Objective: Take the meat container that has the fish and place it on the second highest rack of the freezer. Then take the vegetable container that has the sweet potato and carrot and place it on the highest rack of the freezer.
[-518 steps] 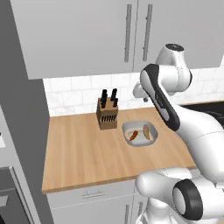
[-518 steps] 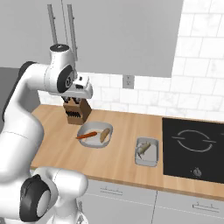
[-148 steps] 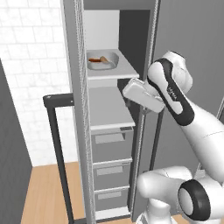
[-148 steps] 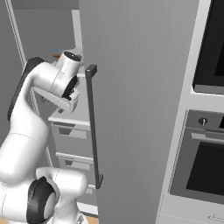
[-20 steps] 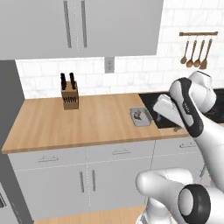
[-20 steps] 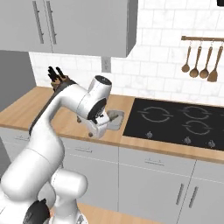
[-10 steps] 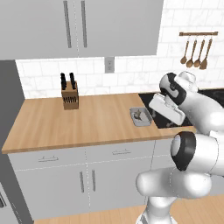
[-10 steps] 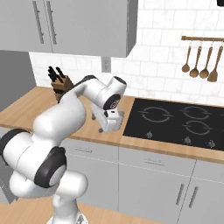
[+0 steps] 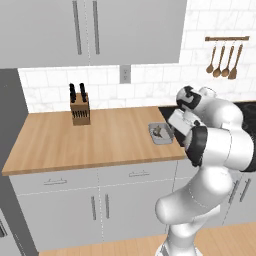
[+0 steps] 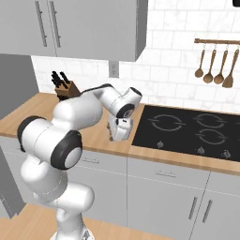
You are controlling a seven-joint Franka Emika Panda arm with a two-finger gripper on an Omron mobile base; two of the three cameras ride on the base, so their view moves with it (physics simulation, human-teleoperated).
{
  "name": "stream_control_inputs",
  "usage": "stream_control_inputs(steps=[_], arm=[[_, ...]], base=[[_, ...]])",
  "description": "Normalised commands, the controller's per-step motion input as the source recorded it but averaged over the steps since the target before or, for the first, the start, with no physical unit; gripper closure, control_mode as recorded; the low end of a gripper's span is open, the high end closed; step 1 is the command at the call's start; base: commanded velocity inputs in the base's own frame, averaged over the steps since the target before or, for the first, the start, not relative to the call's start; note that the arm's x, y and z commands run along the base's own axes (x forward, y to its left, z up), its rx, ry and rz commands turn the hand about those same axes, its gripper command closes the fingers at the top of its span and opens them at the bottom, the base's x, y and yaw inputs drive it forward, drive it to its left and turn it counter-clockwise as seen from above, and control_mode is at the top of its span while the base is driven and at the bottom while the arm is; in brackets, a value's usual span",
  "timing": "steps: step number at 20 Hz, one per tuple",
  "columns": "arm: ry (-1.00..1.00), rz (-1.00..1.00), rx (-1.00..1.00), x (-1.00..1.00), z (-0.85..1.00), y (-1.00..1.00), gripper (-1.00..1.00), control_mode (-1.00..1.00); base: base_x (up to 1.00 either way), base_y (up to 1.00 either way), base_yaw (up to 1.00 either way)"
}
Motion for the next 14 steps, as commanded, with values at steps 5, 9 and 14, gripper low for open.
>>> stream_control_inputs(steps=[5, 9, 14], arm=[[0.00, -0.34, 0.00, 0.03, -0.20, 0.00, -1.00, -1.00], [0.00, -0.17, -0.01, 0.09, -0.17, 0.00, -1.00, -1.00], [0.00, -0.01, -0.05, 0.35, -0.02, -0.02, -1.00, -1.00]], base=[[0.00, 0.00, 0.00], [0.00, 0.00, 0.00], [0.00, 0.00, 0.00]])
